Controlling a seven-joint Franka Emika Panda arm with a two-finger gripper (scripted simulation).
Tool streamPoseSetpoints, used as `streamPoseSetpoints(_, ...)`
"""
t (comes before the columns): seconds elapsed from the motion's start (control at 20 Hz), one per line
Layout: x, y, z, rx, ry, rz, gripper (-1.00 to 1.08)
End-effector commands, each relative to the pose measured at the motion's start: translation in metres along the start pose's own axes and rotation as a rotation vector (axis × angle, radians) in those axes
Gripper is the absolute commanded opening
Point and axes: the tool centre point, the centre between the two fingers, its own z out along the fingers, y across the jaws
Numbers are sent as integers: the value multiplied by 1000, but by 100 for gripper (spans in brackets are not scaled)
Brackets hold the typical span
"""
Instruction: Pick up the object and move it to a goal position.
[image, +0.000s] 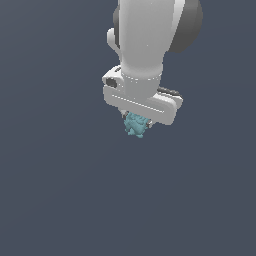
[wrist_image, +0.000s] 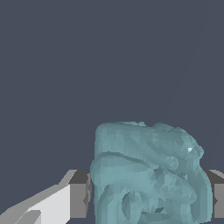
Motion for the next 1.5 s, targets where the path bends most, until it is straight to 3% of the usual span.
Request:
streamPoseSetpoints(0.0, 3, -9, -20, 0, -1, 0, -100)
streamPoseSetpoints(0.7, 16, -48, -98, 0, -2, 0, -100)
streamPoseSetpoints(1.45, 22, -63, -126, 1, -2, 0, -100)
